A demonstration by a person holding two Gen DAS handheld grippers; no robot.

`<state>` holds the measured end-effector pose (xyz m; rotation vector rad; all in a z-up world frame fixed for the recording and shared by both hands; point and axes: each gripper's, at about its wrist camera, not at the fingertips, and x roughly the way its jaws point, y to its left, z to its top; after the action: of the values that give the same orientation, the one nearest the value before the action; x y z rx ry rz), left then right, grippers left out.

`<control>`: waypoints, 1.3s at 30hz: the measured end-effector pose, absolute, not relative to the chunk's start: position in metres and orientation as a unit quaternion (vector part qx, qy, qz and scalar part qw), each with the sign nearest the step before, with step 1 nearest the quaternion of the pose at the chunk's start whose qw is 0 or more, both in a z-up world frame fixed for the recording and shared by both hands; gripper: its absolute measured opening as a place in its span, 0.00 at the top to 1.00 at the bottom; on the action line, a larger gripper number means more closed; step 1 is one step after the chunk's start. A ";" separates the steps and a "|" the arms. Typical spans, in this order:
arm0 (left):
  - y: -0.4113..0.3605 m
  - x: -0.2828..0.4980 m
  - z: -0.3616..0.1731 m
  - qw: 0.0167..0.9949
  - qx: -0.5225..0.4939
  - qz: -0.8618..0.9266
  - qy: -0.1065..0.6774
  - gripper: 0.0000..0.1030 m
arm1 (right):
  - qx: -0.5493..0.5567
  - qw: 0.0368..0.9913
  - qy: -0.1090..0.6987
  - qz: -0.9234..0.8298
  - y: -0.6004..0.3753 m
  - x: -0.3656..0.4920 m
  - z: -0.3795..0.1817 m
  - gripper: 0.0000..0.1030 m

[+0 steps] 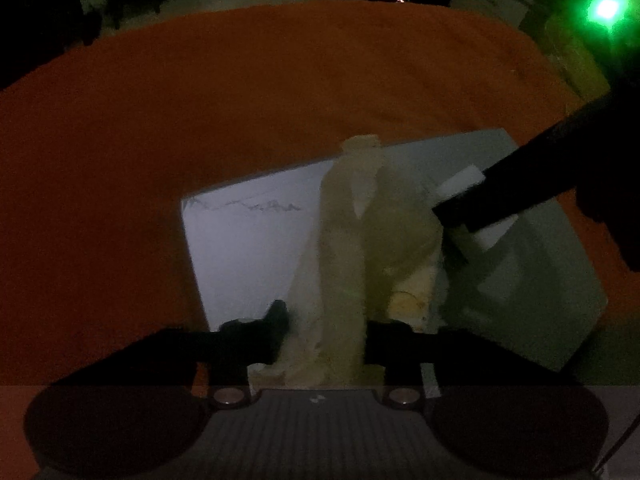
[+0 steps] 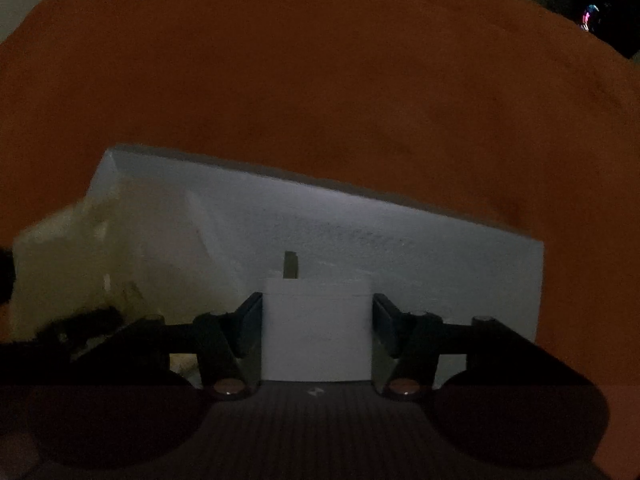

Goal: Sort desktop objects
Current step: 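Close the right tool on the white charger cube while the left tool closes on the cloth bag, then lift the charger cube and cloth bag with both tools over the open white box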

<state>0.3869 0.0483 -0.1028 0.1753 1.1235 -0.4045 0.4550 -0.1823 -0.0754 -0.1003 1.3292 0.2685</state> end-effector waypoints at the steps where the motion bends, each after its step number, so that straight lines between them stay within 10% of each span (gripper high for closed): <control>1: 0.048 0.386 -0.102 0.826 0.084 -0.189 0.525 0.84 | -0.051 0.780 0.611 0.126 -0.183 0.452 -0.077 0.42; 39: 0.100 0.271 0.049 0.841 -0.093 -0.241 0.475 0.95 | 0.095 0.804 0.554 0.192 -0.251 0.348 0.064 0.43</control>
<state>0.2711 0.1001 0.0486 -0.1969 1.0040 -0.5096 0.3477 -0.2509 0.0642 0.2026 1.1871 0.4108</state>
